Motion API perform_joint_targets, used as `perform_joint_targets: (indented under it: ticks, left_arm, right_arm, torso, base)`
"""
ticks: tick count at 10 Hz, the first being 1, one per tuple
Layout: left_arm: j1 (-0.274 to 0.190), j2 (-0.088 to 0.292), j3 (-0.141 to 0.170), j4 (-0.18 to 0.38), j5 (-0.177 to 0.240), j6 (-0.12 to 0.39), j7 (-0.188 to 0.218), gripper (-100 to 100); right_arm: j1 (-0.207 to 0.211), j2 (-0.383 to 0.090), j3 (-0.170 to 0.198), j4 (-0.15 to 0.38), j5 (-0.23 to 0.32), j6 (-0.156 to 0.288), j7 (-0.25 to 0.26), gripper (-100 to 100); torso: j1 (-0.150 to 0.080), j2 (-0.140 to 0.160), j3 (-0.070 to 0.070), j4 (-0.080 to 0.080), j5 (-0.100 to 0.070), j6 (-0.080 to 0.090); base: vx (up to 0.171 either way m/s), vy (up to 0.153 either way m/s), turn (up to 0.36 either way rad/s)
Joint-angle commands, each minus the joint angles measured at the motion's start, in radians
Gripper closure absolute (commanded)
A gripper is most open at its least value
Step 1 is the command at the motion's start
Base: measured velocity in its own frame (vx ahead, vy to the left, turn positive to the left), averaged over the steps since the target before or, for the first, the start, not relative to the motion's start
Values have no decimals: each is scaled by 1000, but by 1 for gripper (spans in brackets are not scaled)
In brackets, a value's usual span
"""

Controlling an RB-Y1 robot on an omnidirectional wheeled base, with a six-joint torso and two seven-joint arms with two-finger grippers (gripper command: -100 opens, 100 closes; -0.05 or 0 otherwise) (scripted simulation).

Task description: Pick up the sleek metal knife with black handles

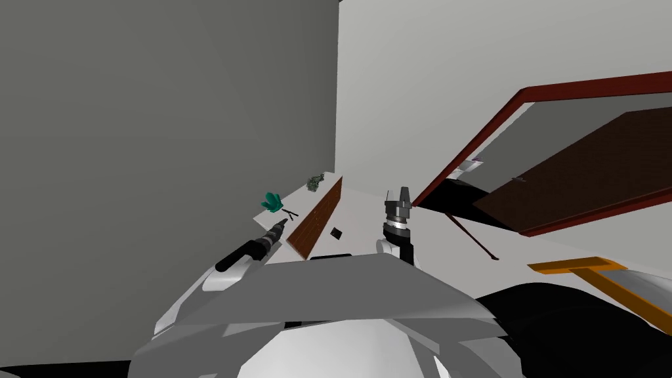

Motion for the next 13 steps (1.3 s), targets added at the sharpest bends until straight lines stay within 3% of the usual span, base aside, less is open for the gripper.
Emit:
perform_joint_targets:
  ticks: [1, 4, 5, 6, 7, 8, 9, 10, 11, 12, 13]
  left_arm:
    - [-3, -2, 3, -2, 0, 35, -2, -100]
    - [2, 29, 48, 59, 49, 133, -48, -100]
    - [2, 29, 48, 59, 49, 160, -48, -100]
    - [4, 43, 74, 92, 74, 195, -72, -100]
    - [4, 43, 74, 92, 74, 220, -72, -100]
    - [6, 56, 101, 125, 99, 252, -97, -100]
    - [6, 56, 101, 125, 99, 279, -97, -100]
    - [8, 68, 130, 159, 123, 304, -122, -100]
    - [8, 68, 130, 159, 123, 336, -122, -100]
    - [10, 79, 160, 193, 147, 369, -148, -100]
    - [10, 79, 160, 193, 147, 390, -148, -100]
  right_arm:
    - [0, 0, 0, 0, 0, 0, 0, 0]
    - [0, 0, 0, 0, 0, 0, 0, 0]
    - [0, 0, 0, 0, 0, 0, 0, 0]
    - [0, 0, 0, 0, 0, 0, 0, 0]
    - [0, 0, 0, 0, 0, 0, 0, 0]
    - [0, 0, 0, 0, 0, 0, 0, 0]
    - [0, 0, 0, 0, 0, 0, 0, 0]
    - [0, 0, 0, 0, 0, 0, 0, 0]
    - [0, 0, 0, 0, 0, 0, 0, 0]
    - [0, 0, 0, 0, 0, 0, 0, 0]
    - [0, 0, 0, 0, 0, 0, 0, 0]
  torso:
    - [0, 0, 0, 0, 0, 0]
    - [1, -1, 0, 0, 0, 0]
    - [0, -2, -1, 0, 0, 0]
    - [1, -1, -1, 0, 0, 0]
    - [1, -2, -1, 0, 0, 0]
    - [1, -2, -1, 0, 0, 0]
    - [2, -2, -1, 0, 0, 0]
    - [3, -2, -1, 0, 1, 0]
    - [2, -2, -1, 0, 1, 0]
    - [3, -1, -1, 0, 1, 0]
    - [3, -3, -2, -1, 1, 0]
  base:
    - [25, -26, 17]
    - [59, -55, -113]
    - [58, -54, -62]
    - [75, -60, -165]
    - [68, -45, -73]
    - [79, -39, -144]
    - [75, -26, -69]
    - [78, -33, -154]
    - [67, -23, -82]
    - [90, -23, -159]
    - [83, -3, -85]
